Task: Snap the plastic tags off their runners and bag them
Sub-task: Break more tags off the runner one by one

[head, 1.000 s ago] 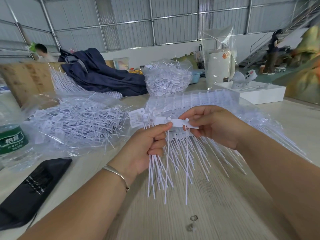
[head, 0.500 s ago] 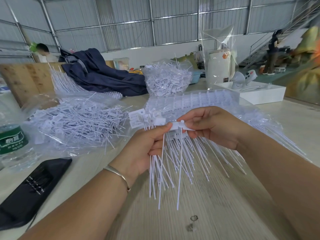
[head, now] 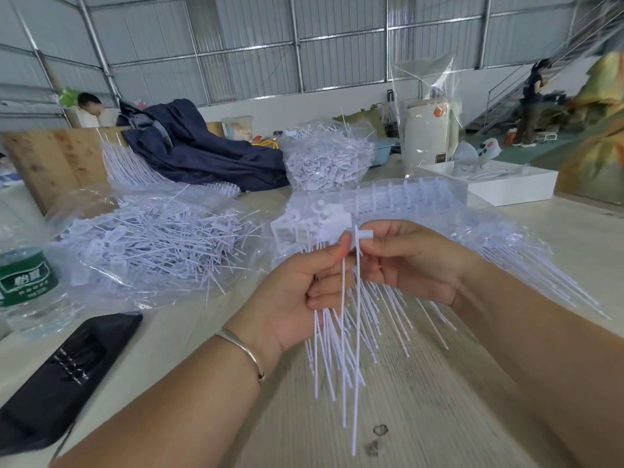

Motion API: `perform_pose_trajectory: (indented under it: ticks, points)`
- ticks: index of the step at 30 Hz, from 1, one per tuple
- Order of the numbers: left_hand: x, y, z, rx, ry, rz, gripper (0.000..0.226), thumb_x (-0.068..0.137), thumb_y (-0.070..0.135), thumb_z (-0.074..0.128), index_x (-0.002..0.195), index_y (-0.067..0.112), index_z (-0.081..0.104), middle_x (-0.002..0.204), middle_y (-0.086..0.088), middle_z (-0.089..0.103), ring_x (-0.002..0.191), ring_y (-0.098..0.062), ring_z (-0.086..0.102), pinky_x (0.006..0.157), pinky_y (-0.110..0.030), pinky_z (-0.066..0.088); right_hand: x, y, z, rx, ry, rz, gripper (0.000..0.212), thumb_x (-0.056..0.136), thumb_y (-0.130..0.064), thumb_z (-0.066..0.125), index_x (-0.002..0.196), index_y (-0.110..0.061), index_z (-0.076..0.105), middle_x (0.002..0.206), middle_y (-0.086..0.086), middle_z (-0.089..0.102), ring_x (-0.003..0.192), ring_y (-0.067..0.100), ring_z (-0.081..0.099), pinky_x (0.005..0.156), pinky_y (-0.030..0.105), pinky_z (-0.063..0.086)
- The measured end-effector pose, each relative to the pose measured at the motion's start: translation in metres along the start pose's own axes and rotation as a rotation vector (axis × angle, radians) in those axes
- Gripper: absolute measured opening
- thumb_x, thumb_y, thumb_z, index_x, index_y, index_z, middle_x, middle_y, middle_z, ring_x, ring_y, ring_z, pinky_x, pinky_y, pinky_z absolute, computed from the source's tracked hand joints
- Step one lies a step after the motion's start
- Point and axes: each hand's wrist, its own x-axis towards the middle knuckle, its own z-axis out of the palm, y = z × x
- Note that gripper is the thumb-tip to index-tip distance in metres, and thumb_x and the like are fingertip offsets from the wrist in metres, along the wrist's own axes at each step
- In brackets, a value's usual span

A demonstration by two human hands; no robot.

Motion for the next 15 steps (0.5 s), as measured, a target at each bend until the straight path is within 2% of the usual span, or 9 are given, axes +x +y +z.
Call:
perform_pose_trajectory:
  ticks: [2, 6, 8, 11, 13, 15]
  points:
    - [0.001, 0.002, -0.002, 0.015, 0.053, 0.005, 0.029, 0.087, 0.025, 0.058, 0.063, 0.016, 0.071, 0.049, 0.011, 0.034, 0.034, -0.003, 0.027, 0.034, -0.015, 0.013, -0.001, -0.002, -0.003, -0.023, 0.0, 0.0, 0.021, 0.066, -0.014, 0.074, 0.083, -0.006, 0.066, 0.075, 0.006, 0.059, 0.062, 0.012, 0.051, 0.065, 0.023, 0.044]
    - [0.002, 0.005, -0.011, 0.012, 0.234, 0.076, 0.011, 0.08, 0.019, 0.066, 0.072, 0.013, 0.062, 0.061, 0.005, 0.045, 0.038, -0.002, 0.027, 0.033, -0.014, 0.012, 0.001, -0.004, -0.003, 0.012, 0.027, -0.004, 0.009, 0.076, -0.013, 0.068, 0.078, -0.011, 0.059, 0.074, 0.009, 0.063, 0.061, 0.014, 0.055, 0.059, 0.02, 0.05]
    - [0.001, 0.006, -0.015, 0.071, 0.302, 0.089, 0.014, 0.078, 0.02, 0.068, 0.069, 0.013, 0.06, 0.063, 0.003, 0.049, 0.038, -0.003, 0.029, 0.033, -0.015, 0.012, 0.002, -0.003, -0.001, -0.01, 0.061, -0.006, 0.009, 0.077, -0.015, 0.066, 0.079, -0.011, 0.058, 0.07, 0.011, 0.064, 0.056, 0.015, 0.056, 0.054, 0.02, 0.049]
    - [0.001, 0.005, -0.015, 0.219, 0.352, 0.066, 0.022, 0.074, 0.024, 0.07, 0.067, 0.013, 0.053, 0.053, 0.006, 0.045, 0.037, -0.003, 0.027, 0.034, -0.016, 0.011, 0.002, -0.002, -0.001, -0.116, 0.137, -0.007, 0.012, 0.077, -0.016, 0.069, 0.083, -0.012, 0.06, 0.066, 0.012, 0.065, 0.053, 0.017, 0.053, 0.051, 0.021, 0.046]
    - [0.001, 0.003, -0.014, 0.304, 0.395, 0.047, 0.023, 0.077, 0.023, 0.07, 0.064, 0.014, 0.053, 0.049, 0.007, 0.042, 0.037, -0.004, 0.026, 0.034, -0.015, 0.014, 0.002, -0.002, -0.004, -0.195, 0.178, -0.017, 0.005, 0.084, -0.011, 0.067, 0.089, -0.012, 0.066, 0.063, 0.01, 0.062, 0.053, 0.015, 0.051, 0.051, 0.02, 0.044]
    - [0.003, 0.002, -0.015, 0.347, 0.427, 0.037, 0.03, 0.083, 0.018, 0.068, 0.057, 0.017, 0.053, 0.047, 0.006, 0.037, 0.036, -0.005, 0.024, 0.036, -0.017, 0.013, 0.002, -0.002, -0.007, -0.241, 0.179, -0.014, 0.008, 0.088, -0.006, 0.063, 0.091, -0.01, 0.07, 0.059, 0.007, 0.058, 0.054, 0.013, 0.051, 0.05, 0.019, 0.041]
